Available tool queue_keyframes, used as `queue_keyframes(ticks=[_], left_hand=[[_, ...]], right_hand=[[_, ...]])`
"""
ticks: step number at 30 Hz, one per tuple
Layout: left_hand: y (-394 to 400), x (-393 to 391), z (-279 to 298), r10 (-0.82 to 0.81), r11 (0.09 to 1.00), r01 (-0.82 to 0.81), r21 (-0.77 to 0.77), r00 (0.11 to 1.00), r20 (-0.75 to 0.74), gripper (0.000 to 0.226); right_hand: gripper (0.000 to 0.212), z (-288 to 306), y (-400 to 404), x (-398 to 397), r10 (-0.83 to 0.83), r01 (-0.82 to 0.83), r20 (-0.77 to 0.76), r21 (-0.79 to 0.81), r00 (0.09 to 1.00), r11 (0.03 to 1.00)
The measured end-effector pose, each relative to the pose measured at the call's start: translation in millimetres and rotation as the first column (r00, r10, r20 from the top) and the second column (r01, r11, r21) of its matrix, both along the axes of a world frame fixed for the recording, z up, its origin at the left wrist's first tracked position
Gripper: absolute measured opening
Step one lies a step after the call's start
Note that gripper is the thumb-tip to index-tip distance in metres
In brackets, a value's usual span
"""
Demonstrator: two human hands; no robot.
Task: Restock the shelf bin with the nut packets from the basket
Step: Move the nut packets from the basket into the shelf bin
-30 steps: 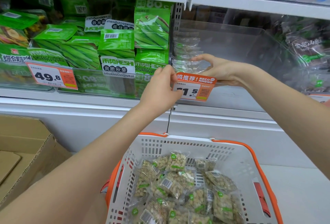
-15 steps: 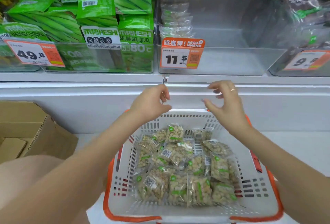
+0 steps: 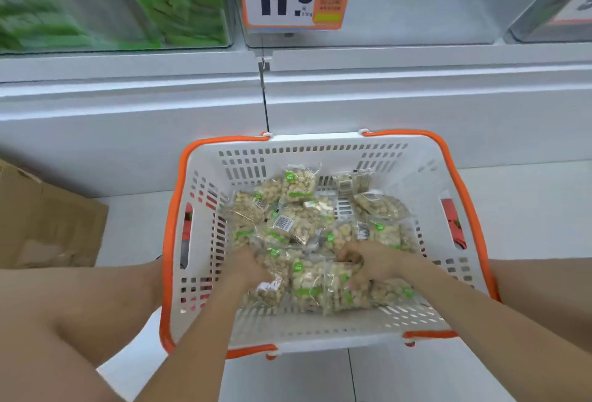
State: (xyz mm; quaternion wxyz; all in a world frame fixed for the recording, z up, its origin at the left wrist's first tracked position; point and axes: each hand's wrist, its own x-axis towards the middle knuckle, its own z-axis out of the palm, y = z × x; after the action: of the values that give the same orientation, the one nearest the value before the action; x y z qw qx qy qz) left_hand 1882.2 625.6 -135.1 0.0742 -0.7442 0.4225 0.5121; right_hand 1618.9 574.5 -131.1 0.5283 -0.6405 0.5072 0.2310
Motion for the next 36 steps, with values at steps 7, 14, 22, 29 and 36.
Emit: queue_keyframes(ticks=[7, 14, 22, 29, 36], left_hand=[[-6, 0, 9, 0.041, 0.998, -0.042, -0.036, 0.999, -0.031, 0.043], [-15, 3, 38, -0.026, 0.961, 0.039, -0.274, 0.998, 0.051, 0.035], [-35, -15, 139, -0.164, 0.349, 0.366, -0.863, 0.93, 0.329, 0.034], [-41, -23, 196, -0.245, -0.139, 0.479, -0.867, 0.831, 0.499, 0.026], [-69, -24, 234, -0.382, 0.021, 0.483, -0.876, 0.813, 0.439, 0.073]], right_hand=[[0.04, 8, -2, 4, 0.047, -0.048, 0.036, 0.046, 0.998, 0.998], [0.05, 52, -16, 0, -0.315, 0.316, 0.156, 0.013, 0.936, 0.949], [0.031, 137, -28, 19, -0.864, 0.736, 0.366, 0.465, 0.346, 0.492], [0.055, 201, -35, 29, -0.868, 0.501, 0.49, 0.731, 0.087, 0.463], [0.068, 234, -57, 27, -0.76, 0.644, 0.641, 0.538, 0.108, 0.545]])
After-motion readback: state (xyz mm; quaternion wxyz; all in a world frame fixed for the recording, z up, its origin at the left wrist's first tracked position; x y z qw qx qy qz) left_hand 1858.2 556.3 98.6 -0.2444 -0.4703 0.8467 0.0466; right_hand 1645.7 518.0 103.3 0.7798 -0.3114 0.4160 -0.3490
